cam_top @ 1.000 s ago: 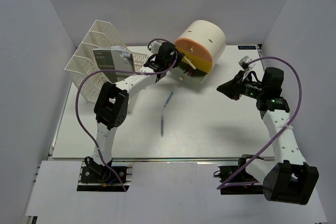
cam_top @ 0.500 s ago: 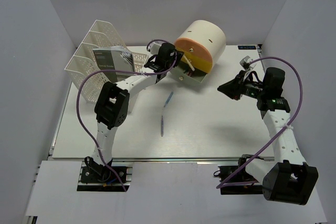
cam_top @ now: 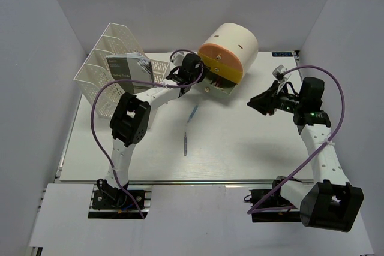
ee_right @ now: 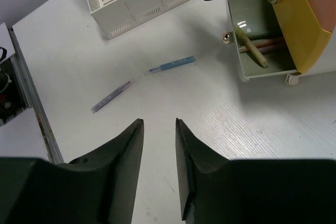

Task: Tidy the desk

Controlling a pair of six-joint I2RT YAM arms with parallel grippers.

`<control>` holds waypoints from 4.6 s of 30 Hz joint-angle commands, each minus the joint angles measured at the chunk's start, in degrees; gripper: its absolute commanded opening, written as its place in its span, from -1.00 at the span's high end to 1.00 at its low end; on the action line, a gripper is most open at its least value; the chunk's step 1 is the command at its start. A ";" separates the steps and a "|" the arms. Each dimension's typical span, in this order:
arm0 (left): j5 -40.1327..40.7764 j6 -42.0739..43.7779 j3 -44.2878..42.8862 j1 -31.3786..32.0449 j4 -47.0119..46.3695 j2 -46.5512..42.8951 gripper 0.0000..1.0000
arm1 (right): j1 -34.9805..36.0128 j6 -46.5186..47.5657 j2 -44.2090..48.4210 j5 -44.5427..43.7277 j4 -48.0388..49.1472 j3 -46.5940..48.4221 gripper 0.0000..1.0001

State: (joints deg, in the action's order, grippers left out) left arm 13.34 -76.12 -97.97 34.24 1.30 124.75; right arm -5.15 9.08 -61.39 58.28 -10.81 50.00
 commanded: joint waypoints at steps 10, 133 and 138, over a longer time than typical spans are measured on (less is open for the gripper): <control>-18.96 41.19 25.69 -0.49 -1.93 -32.70 0.35 | 11.99 24.37 -4.61 1.49 -11.39 1.32 -0.07; -11.23 51.62 47.43 0.57 15.83 -58.04 -0.28 | 29.84 25.55 -51.90 -53.27 -17.93 51.25 0.47; -15.17 47.12 49.28 0.57 15.93 -54.44 -0.31 | 29.32 24.85 -52.09 -52.83 -18.11 52.04 0.20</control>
State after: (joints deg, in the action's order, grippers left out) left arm 2.24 -24.18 -49.45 34.50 15.81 68.77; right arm 24.93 34.09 -114.52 4.56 -30.20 99.15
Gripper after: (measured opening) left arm 0.655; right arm 0.391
